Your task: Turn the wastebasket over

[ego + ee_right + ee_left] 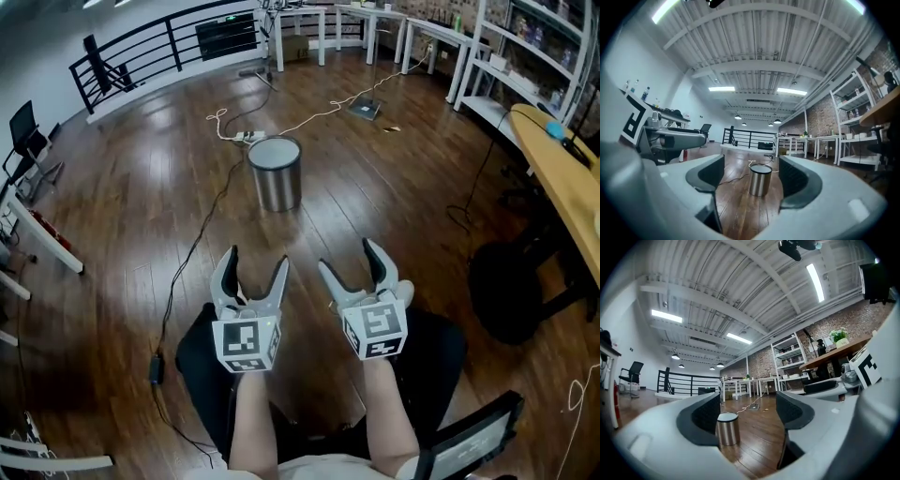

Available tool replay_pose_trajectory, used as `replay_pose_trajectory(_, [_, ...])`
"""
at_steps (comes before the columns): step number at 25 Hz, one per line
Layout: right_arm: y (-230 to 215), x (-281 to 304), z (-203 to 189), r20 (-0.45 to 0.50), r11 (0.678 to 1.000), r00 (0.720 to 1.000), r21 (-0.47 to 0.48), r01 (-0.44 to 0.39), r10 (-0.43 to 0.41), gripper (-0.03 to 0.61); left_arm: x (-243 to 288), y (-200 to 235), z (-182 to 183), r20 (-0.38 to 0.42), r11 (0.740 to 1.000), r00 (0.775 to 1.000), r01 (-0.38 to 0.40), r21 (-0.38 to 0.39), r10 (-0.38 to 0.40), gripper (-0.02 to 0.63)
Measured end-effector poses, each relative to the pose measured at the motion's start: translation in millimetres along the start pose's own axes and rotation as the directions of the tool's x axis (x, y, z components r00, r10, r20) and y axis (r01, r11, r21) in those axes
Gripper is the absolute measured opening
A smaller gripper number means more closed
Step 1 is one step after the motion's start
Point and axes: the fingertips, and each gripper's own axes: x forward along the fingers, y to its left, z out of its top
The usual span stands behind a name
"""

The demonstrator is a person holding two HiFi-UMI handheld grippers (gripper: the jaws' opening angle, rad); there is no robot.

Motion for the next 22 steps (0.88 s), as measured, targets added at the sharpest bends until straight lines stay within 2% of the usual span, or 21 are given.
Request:
replay_pose_trajectory(3, [1.8,-27.3,2.5,-0.005,1.000,1.000,0.013,0.012,-0.012,0.342,-25.8,-6.9,-0.3,-0.015,1.000,1.000,-0.026,0.007,0.026,0.381])
replay_pose_trajectory(7, [10.7,-48.3,12.0,0.011,1.000,1.000,0.011,0.010,-0.010,0.342,-53.9,-8.2,13.1,0.021,0.997,0.997,-0.068,0.018,0.068,0.357])
replay_pose_trajectory(16, [21.0,-71.1,26.4,0.003,1.000,1.000,0.004,-0.027,0.027,0.342,-75.0,-21.5,31.1,0.030,0.997,0.998,-0.058,0.054,0.057,0.337])
replay_pose_trajectory(22, [16.8,-85.0,31.2,0.010,1.000,1.000,-0.001,-0.014,0.014,0.342,-83.1,-28.7,33.8,0.036,0.997,0.998,-0.057,0.055,0.056,0.337])
